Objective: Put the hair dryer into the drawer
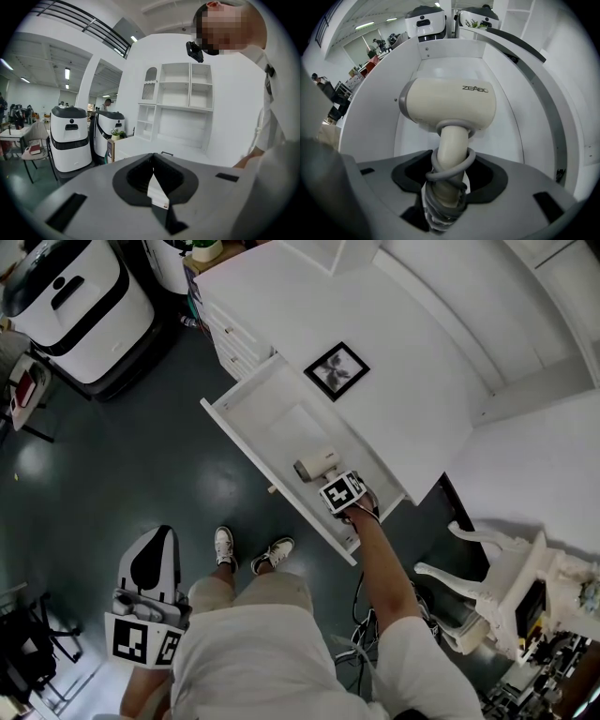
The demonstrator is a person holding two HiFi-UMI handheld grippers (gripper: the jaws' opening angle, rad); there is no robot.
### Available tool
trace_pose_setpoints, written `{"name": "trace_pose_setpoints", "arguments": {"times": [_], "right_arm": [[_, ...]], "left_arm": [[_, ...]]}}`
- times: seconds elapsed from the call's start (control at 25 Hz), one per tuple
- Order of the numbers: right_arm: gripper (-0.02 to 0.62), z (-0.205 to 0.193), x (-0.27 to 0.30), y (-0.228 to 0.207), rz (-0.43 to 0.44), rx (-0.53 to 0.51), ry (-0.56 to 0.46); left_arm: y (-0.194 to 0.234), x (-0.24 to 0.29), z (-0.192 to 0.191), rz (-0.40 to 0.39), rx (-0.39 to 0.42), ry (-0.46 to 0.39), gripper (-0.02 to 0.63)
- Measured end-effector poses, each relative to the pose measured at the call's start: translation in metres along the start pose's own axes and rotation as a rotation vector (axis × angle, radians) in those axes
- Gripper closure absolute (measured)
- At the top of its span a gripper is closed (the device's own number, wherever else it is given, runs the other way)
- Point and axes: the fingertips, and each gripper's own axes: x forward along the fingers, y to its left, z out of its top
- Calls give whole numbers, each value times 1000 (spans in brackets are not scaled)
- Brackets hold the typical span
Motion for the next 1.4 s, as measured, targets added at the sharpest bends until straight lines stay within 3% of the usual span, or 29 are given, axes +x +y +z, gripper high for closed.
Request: {"name": "trace_pose_setpoints", "arguments": {"times": [0.36, 0.56, 0.68, 0.96, 1.2, 1.4], "right_arm": [[284, 10, -27, -8, -105, 40, -56], [284, 27, -64, -17, -223, 130, -177], [288, 33, -89, -9, -247, 212, -252], [356, 38, -150, 48, -121, 481, -448], [489, 18, -202, 71, -173, 690, -602], [560, 5, -237, 77, -242, 765, -667]], "left_arm": [[8, 1, 10, -64, -1, -25, 589], [9, 8, 18, -129, -8, -54, 589], [8, 11, 23, -170, -15, -72, 589], [10, 22, 35, -267, -36, -113, 589], [11, 28, 44, -345, -45, -137, 589], [15, 30, 54, -390, -48, -165, 589]]}}
